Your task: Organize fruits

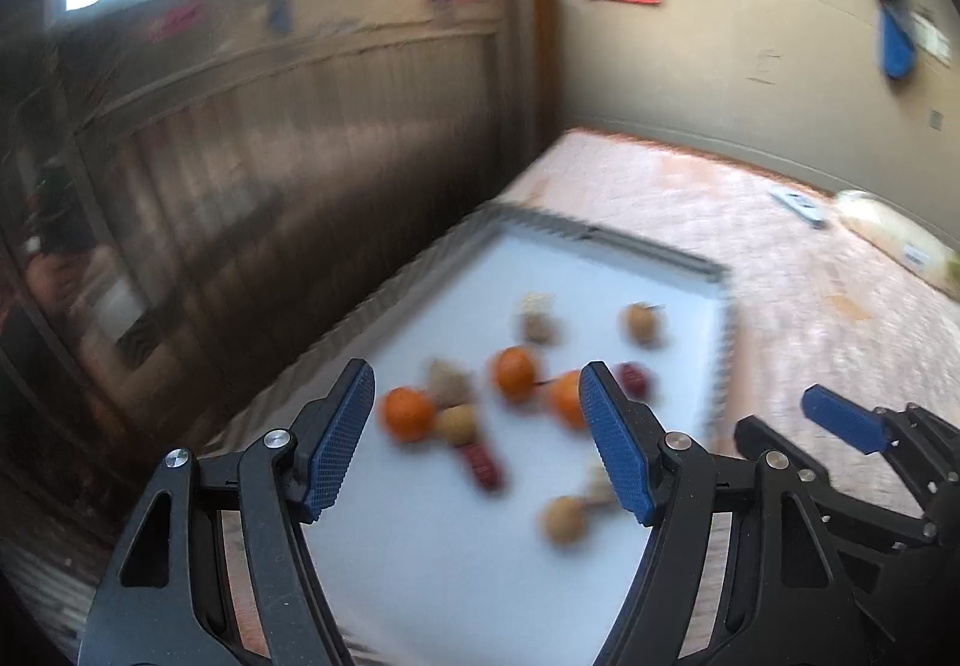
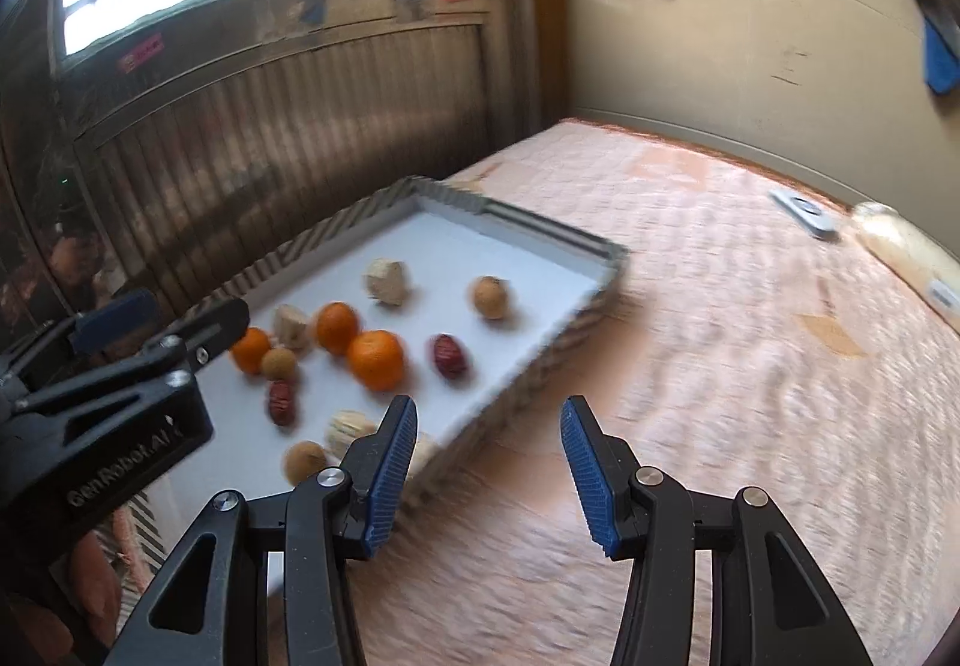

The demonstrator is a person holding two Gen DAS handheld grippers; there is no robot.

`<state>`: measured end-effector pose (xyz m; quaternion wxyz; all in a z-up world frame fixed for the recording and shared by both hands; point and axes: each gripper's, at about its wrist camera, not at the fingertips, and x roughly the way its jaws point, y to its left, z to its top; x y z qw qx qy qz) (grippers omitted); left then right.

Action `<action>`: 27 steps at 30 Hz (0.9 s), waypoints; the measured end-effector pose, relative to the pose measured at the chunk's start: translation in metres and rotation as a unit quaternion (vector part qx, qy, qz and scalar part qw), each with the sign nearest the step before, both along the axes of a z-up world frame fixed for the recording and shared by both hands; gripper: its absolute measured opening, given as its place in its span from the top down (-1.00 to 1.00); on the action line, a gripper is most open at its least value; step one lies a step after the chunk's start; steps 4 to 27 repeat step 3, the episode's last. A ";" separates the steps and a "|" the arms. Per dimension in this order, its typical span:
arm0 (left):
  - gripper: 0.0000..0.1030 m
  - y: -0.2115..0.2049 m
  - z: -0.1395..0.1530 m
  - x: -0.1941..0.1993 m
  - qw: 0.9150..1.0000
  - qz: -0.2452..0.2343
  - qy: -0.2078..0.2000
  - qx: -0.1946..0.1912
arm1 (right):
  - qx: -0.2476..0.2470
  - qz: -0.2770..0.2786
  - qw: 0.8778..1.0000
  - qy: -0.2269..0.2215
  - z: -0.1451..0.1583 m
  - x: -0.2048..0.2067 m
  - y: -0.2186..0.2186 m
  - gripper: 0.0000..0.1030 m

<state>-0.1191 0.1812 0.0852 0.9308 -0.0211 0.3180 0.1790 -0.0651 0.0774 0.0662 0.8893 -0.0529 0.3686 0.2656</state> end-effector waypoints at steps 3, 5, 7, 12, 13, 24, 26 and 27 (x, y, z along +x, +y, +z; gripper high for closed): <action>-0.39 -0.037 0.001 0.018 0.997 -0.070 0.022 -0.029 | 0.005 -0.044 0.999 0.007 0.001 0.002 -0.036 0.06; -0.39 -0.037 0.001 0.018 0.997 -0.070 0.022 -0.029 | 0.005 -0.044 0.999 0.007 0.001 0.002 -0.036 0.06; -0.39 -0.037 0.001 0.018 0.997 -0.070 0.022 -0.029 | 0.005 -0.044 0.999 0.007 0.001 0.002 -0.036 0.06; -0.39 -0.037 0.001 0.018 0.997 -0.070 0.022 -0.029 | 0.005 -0.044 0.999 0.007 0.001 0.002 -0.036 0.06; -0.39 -0.037 0.001 0.018 0.997 -0.070 0.022 -0.029 | 0.005 -0.044 0.999 0.007 0.001 0.002 -0.036 0.06; -0.39 -0.037 0.001 0.018 0.997 -0.070 0.022 -0.029 | 0.005 -0.044 0.999 0.007 0.001 0.002 -0.036 0.06; -0.39 -0.037 0.001 0.018 0.997 -0.070 0.022 -0.029 | 0.005 -0.044 0.999 0.007 0.001 0.002 -0.036 0.06; -0.39 -0.037 0.001 0.018 0.997 -0.070 0.022 -0.029 | 0.005 -0.044 0.999 0.007 0.001 0.002 -0.036 0.06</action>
